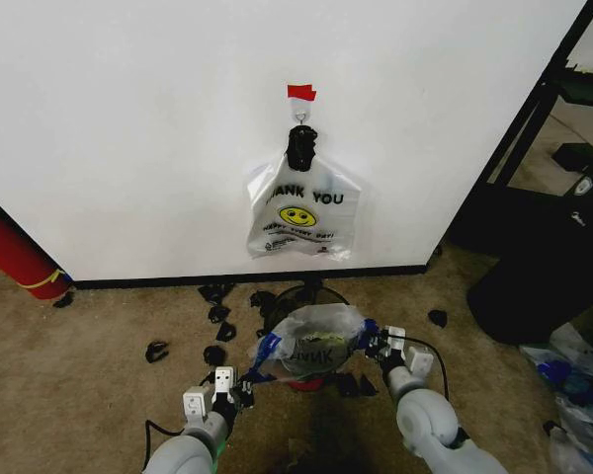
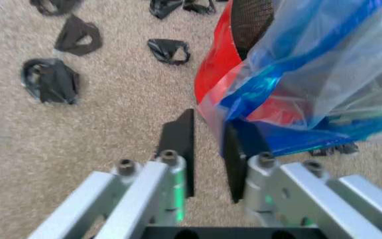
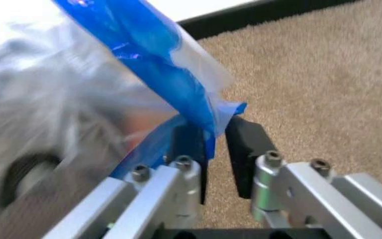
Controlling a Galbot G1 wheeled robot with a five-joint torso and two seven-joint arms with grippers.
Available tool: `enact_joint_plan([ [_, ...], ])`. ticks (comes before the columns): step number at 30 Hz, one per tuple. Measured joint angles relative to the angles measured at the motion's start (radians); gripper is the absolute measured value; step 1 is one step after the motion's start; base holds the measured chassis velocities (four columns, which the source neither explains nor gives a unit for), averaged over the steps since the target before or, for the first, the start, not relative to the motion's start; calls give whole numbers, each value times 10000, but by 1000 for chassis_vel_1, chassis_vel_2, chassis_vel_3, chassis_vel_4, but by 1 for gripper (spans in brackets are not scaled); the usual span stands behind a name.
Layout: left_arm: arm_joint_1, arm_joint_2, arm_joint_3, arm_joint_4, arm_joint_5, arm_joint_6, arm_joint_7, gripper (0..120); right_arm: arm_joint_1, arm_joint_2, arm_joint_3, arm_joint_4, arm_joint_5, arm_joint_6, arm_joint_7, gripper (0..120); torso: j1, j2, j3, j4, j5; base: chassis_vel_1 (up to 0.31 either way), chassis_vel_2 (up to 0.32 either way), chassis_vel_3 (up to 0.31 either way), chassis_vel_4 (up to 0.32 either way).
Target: Pick up the garbage bag from the wall and place it over the trash bin.
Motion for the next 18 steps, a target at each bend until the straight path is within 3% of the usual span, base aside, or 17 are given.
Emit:
enact_joint_plan([
  [9, 1798, -25, -671, -1200, 1922, -519, 378, 54, -1162, -322, 276, 829, -2568, 1381, -606, 47, 0, 0, -1, 1, 0, 0, 0, 0, 0],
  [18, 2925, -130, -938, -2276, 2849, -804, 396, 88, -2132, -353, 903, 1321, -3466, 2260, -956, 81, -1, 0, -1, 1, 1, 0, 0, 0, 0],
])
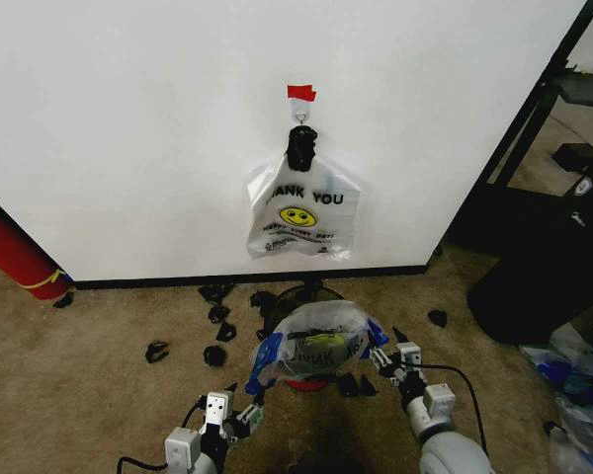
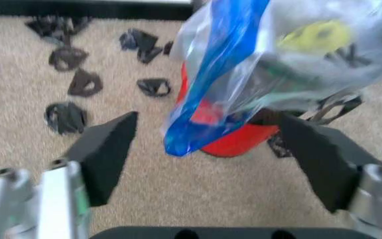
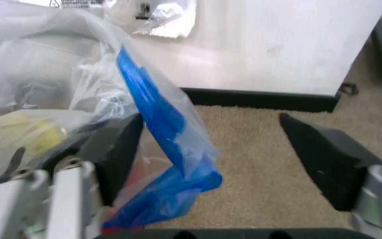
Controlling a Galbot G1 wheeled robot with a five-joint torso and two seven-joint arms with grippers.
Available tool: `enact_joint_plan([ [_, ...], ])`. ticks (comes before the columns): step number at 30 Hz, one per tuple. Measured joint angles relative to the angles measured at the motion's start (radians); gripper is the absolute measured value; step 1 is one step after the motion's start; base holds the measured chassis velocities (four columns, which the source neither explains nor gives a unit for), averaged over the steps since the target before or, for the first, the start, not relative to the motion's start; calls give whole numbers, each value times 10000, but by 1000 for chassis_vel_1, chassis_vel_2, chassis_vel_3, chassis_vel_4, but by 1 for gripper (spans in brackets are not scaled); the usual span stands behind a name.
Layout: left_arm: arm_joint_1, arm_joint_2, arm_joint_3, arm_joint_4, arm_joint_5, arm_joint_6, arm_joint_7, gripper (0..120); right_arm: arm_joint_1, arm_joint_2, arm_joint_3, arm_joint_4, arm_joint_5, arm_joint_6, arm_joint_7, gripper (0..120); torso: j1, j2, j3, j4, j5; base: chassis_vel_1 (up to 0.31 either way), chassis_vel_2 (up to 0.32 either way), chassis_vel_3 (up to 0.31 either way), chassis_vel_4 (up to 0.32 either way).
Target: Pick up the garbage bag from the wall and place it over the trash bin.
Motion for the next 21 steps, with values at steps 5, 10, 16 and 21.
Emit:
enact_joint_plan([
  [5, 272, 93, -223, -467, 502, -354, -36, 100, -684, 109, 548, 157, -821, 862, -179, 97, 0, 0, 0, 0, 0, 0, 0, 0, 0],
  [10, -401, 148, -779, -862, -44, 67, -4, 100, -1398, 322, 1319, 83, -2294, 2156, -429, 100, 0, 0, 1, 1, 0, 0, 0, 0, 0],
  [16, -2756, 690, -1058, -485, -1933, 539, 333, 100, -2015, 752, 2406, 166, -2586, 3839, -1048, 100, 0, 0, 1, -6, -2, 0, 0, 0, 0],
  [21, -4234, 1230, -981, 433, -2264, 857, 815, 100, -2263, 1123, 2929, 745, -2067, 5136, -1688, 100, 1, 0, 3, 0, -2, 0, 0, 0, 0],
])
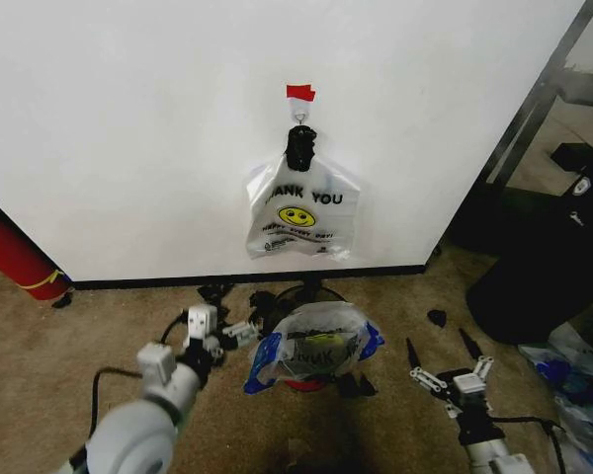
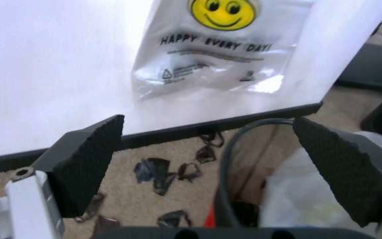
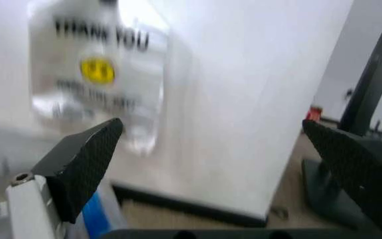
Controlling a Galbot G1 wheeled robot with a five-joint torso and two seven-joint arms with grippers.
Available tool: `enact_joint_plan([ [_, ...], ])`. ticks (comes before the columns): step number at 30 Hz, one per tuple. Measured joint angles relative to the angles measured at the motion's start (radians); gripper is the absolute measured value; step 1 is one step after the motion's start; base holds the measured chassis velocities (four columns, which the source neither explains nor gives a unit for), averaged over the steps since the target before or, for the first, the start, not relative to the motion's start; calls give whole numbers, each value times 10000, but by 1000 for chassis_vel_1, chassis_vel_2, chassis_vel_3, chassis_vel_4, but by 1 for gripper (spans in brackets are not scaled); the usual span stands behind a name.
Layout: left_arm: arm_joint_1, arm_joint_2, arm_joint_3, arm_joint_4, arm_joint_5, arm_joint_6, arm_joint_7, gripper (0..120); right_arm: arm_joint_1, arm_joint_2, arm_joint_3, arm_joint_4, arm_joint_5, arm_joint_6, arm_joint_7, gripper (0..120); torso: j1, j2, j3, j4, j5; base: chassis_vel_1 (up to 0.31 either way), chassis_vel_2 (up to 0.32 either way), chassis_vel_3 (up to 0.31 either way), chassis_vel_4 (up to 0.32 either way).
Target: Pick up the garbage bag from the wall and place it over the trash bin.
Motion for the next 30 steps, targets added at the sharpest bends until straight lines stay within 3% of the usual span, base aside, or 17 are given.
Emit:
enact_joint_plan([
  [1, -325, 31, 129, 303, -43, 43, 108, 100, -78, 86, 41, 192, 147, 92, -52, 100, 0, 0, 0, 12, 2, 0, 0, 0, 0],
  [3, -640, 60, 290, 585, -61, 65, 228, 100, -191, 191, 96, 348, 249, 154, -71, 100, 0, 0, 0, 12, 1, 0, 0, 0, 0],
  [8, -3078, 139, 1691, 2185, -238, 392, 1048, 100, -1176, 876, 280, 1254, 1255, 189, -90, 100, 0, 0, 0, -5, -2, 0, 0, 0, 0],
  [10, -3459, 152, 1936, 2361, -370, 588, 1162, 100, -1330, 976, 290, 1376, 1412, 186, -80, 100, 1, 0, 0, -4, -3, 0, 0, 0, 0],
  [12, -4425, 168, 2515, 2774, -923, 1351, 1324, 100, -1753, 1185, 318, 1705, 1823, 191, -47, 100, 1, 0, 0, -4, -1, 0, 0, 0, 0],
  [17, -5871, 21, 3309, 3578, -1571, 2333, 1928, 100, -2329, 1623, 379, 2141, 2138, 537, 1, 100, 1, 0, 0, -3, 0, 0, 0, 0, 0],
  [25, -6932, -390, 3906, 4610, -2406, 3288, 2630, 100, -2718, 1999, 494, 2450, 2278, 772, 172, 100, 0, 0, -1, 1, 0, 0, 0, 0, 0],
  [30, -7569, -969, 4186, 5829, -3249, 3825, 2986, 96, -2853, 2045, 541, 2800, 2244, 409, 491, 100, 1, 0, -1, -1, 1, 0, 0, 0, 0],
])
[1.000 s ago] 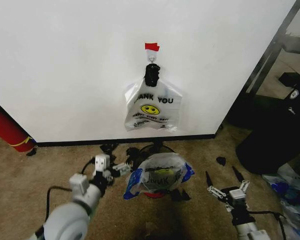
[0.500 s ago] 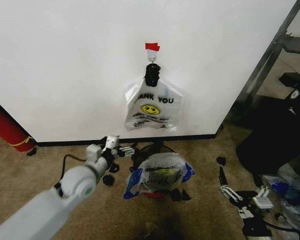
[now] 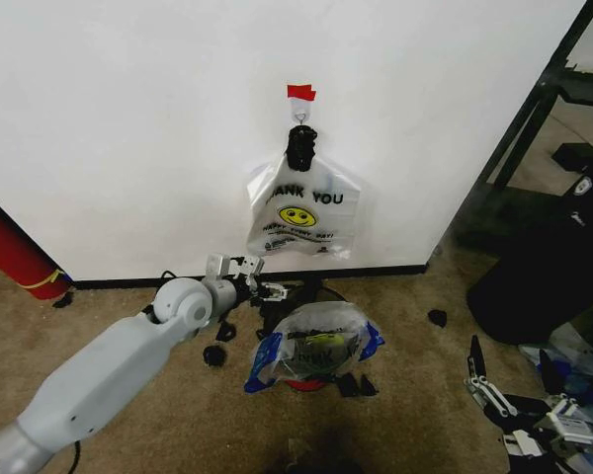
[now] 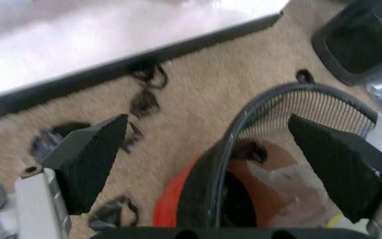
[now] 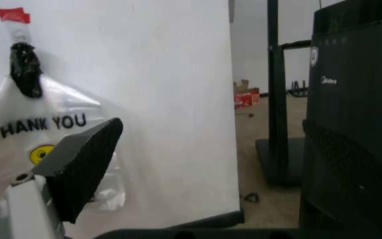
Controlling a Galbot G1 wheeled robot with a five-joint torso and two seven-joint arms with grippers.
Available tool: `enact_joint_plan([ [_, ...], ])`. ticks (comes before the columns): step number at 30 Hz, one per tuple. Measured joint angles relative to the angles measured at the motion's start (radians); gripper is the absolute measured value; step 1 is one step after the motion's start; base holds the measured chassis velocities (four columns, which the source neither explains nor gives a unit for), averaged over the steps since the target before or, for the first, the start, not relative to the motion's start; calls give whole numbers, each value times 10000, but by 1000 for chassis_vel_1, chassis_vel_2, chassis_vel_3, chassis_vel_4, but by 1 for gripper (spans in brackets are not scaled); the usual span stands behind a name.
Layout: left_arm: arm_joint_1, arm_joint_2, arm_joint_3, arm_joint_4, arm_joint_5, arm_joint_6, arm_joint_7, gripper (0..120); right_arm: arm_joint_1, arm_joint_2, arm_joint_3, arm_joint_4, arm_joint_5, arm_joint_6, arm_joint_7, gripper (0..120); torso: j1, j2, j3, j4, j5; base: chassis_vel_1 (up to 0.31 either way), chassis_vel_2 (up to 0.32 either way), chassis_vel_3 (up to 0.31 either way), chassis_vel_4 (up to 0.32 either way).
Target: Pick up the garbage bag from the wall and place it over the trash bin.
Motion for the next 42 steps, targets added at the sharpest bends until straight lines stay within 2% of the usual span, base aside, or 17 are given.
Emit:
enact_joint_plan([
  [3, -92, -63, 68, 204, -192, 101, 105, 93, 37, -23, 39, 40, 7, -114, 85, 100, 0, 0, 0, 0, 0, 0, 0, 0, 0],
  [4, -122, -81, 99, 276, -240, 140, 161, 86, 58, -38, 58, 43, 16, -151, 123, 100, 0, 0, 0, 1, -1, 0, 0, 0, 0],
  [8, -366, -315, 402, 964, -107, 263, 491, 78, 86, -93, 99, 213, 128, -368, 292, 100, 0, 0, 0, 0, 0, 0, 0, 0, 0],
  [9, -411, -366, 500, 1106, 44, 239, 618, 71, 87, -89, 88, 241, 133, -425, 330, 100, 0, 0, 0, 1, 0, 0, 0, 0, 0],
  [11, -439, -405, 584, 1207, 167, 212, 715, 68, 101, -84, 84, 256, 148, -477, 362, 100, 0, 0, 0, 1, 0, 0, 0, 0, 0],
  [13, -500, -498, 718, 1366, 294, 193, 808, 59, 140, -89, 88, 298, 212, -603, 461, 100, 0, 0, -1, 0, 0, 0, 0, 0, 0],
  [25, -819, -543, 1240, 1507, 298, 179, 915, 13, 207, -80, 138, 230, 258, -653, 715, 100, 0, 0, -1, 0, 0, 0, 0, 0, 0],
  [26, -819, -543, 1240, 1507, 298, 179, 915, 13, 207, -80, 138, 230, 258, -653, 715, 100, 0, 0, -1, 0, 0, 0, 0, 0, 0],
  [29, -818, -496, 1266, 1403, 351, 163, 900, 3, 219, -57, 132, 228, 239, -660, 730, 100, 0, 0, -1, 0, -1, 0, 0, 0, 0],
  [37, -542, -331, 996, 980, 364, 131, 711, 2, 229, 26, 94, 497, 107, -906, 733, 100, 0, 0, 0, 1, -2, 0, 0, 0, 0],
  [42, 47, -264, 168, 204, -367, 132, -343, 2, 236, 17, 43, 572, 101, -1056, 752, 100, 0, 0, -1, -1, 0, 0, 0, 0, 0],
])
